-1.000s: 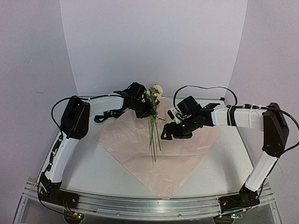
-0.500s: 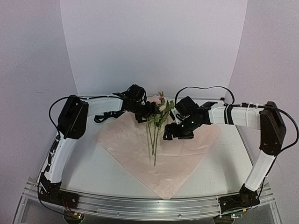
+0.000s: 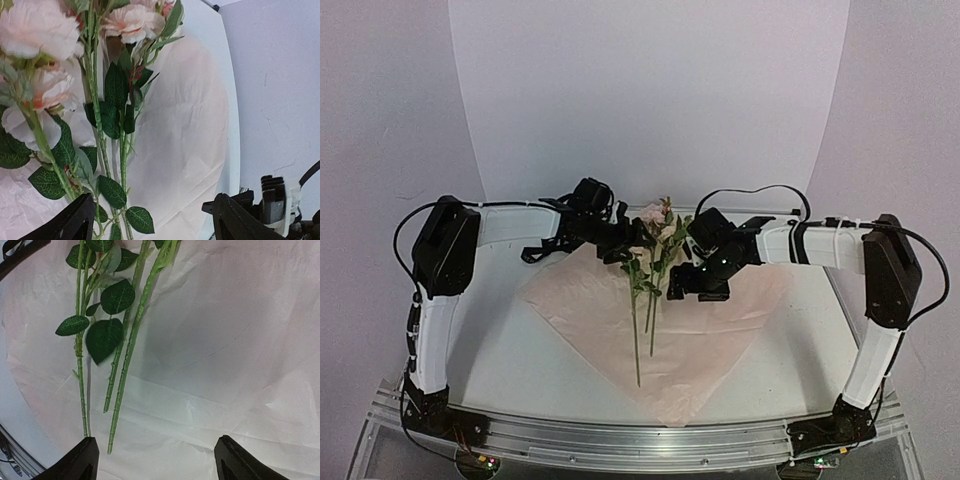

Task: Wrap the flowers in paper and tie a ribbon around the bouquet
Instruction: Place the fake flower on the flattened wrapping paper, then pick up the fake flower from the flattened wrapping paper.

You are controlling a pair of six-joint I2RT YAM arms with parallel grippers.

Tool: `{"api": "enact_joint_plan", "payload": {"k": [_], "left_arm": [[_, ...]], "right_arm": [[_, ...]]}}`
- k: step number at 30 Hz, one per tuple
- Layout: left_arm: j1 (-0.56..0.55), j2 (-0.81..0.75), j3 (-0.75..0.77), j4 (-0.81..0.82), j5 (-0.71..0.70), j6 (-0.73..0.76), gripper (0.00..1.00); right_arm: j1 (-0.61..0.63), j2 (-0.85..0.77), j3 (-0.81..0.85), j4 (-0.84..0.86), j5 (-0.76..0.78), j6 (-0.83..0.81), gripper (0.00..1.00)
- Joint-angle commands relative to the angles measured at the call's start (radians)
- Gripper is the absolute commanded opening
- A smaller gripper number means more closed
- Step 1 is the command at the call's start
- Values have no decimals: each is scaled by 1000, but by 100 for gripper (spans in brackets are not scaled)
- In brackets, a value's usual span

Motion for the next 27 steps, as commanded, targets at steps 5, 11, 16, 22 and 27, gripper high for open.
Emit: {"api": "enact_joint_plan", "payload": {"k": [5,11,16,22,27], "left_arm": [[47,-237,-372,204,-49,-91,83],[95,-270,-598,331,2,-168,66],[111,-297,-683,295,-34,-161,57],[177,-335,-808,252,-55,-145,53],[224,-363,-865,218,-58,-105,53]], "right_arm": [[73,26,137,-108,83,45,76],[125,129,254,-152,138,96,66],[160,236,385,-186,171,105,60],[193,349,519,-234,199,137,51],[211,429,597,-244,225,169,44]]}}
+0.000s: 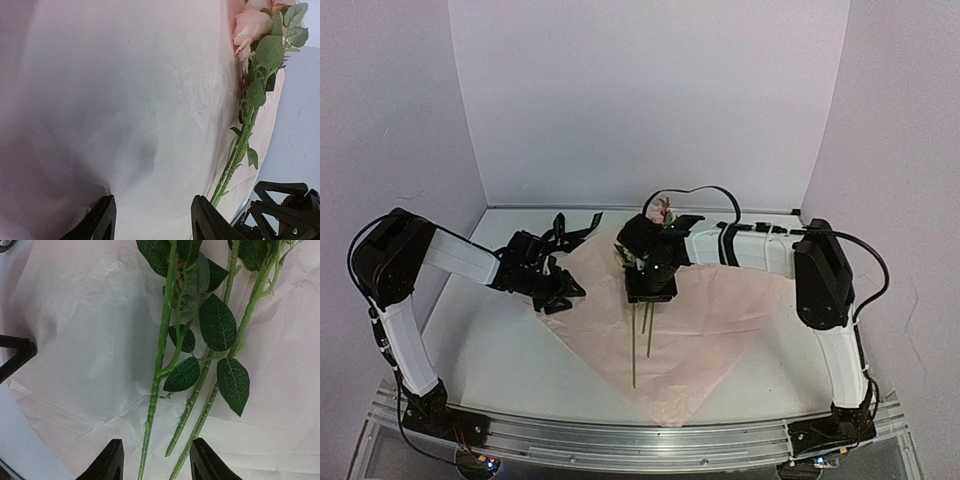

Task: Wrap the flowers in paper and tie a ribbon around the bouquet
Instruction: Pick up the fake flower from the flattened wrapping paper.

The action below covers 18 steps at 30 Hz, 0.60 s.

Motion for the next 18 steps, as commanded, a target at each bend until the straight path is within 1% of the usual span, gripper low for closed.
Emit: {"api": "enact_joint_plan", "payload": {"k": [1,6,11,18], "left_arm": [[49,-24,-61,-83,-31,40,53],[85,-35,-78,-86,-5,63,53],[87,-41,-77,-95,-1,74,53],[93,-50,-77,-110,7,85,53]], "right_arm": [[22,71,103,-42,58,40,43],[27,127,163,-50,55,76,38],[46,169,221,-52,73,88,36],[49,231,260,-52,64,118,34]]}}
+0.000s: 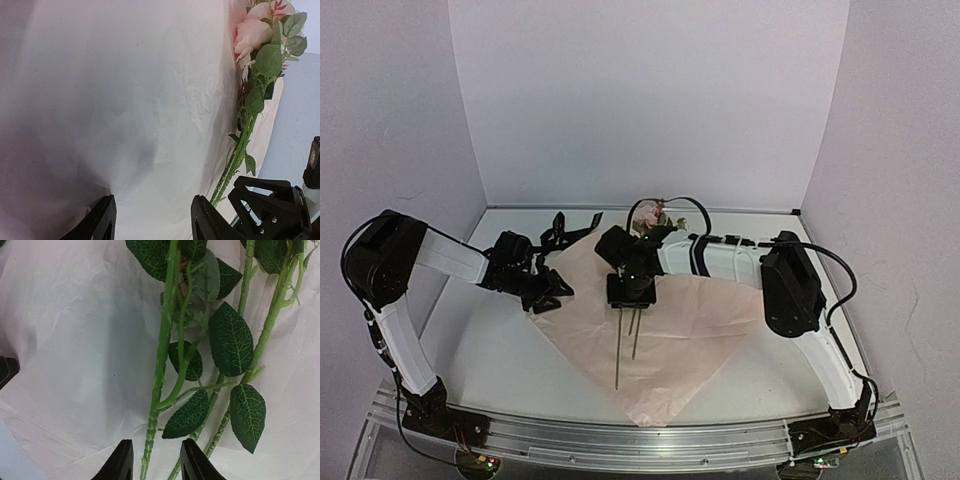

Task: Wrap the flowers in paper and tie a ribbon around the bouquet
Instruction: Pick up the fake flower from the flattened wrapping paper.

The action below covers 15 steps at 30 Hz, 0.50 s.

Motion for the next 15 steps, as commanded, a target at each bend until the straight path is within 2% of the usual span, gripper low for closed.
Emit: {"api": "enact_joint_plan", "payload": {"k": [1,5,12,15], "left_arm": [[16,-18,-31,-104,-33,31,53],[25,-29,-39,-112,-39,35,53],[38,-38,-52,-118,-45,39,53],[41,-38,-55,-120,-49,44,53]], "right_arm": [[7,58,60,-16,16,32,33],[6,78,77,-16,14,34,26],[5,46,80,-16,30,23,0],[6,3,74,-13,27,9,0]]}}
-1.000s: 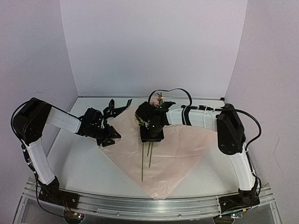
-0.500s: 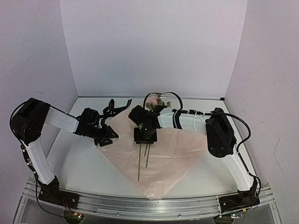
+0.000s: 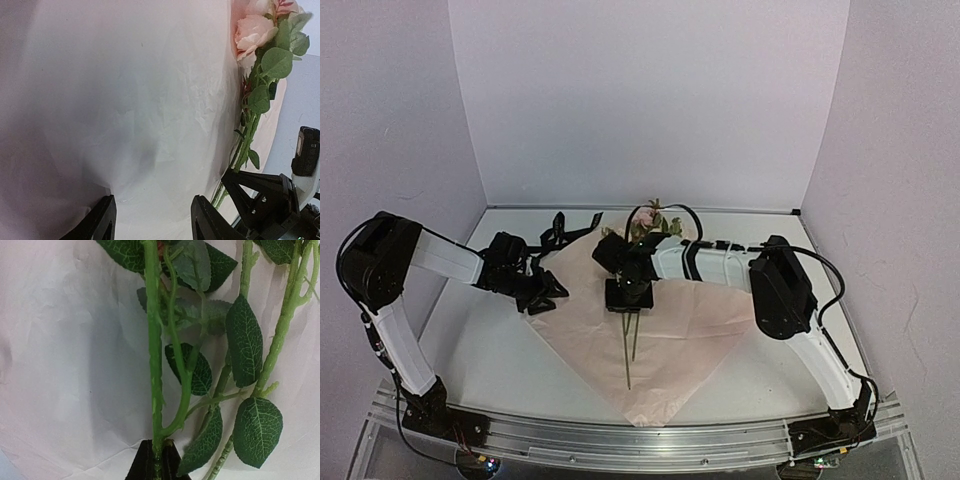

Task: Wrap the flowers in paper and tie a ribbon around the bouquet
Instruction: Pick up the fake flower from the flattened wrapping paper, then place the fake flower on the flattened wrapping paper.

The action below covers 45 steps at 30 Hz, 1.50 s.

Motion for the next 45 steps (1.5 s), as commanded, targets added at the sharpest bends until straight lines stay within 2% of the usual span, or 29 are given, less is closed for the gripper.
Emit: {"api": "enact_joint_plan", "payload": {"k": [1,10,17,25,36,45], "left_arm": [[16,-7,-31,-91,-52,20,53],[25,-6,-38,-94,-52,26,53],[28,-3,-36,-93,-48,28,53],[29,3,-25,-98,-45,28,53],[29,11,-11,-113,-45,29,53],[31,8,-4,-131,-51,35,53]], "right_arm": [[5,-83,22,-13,26,-16,0],[-7,-223,-14,24,74,-32,0],[-92,-264,-97,41,76,-10,0],[-197,-242,-138,57,77,-13,0],[-208,-232,-217,69,105,61,0],[-236,-99,-91,76,14,-28,0]]}}
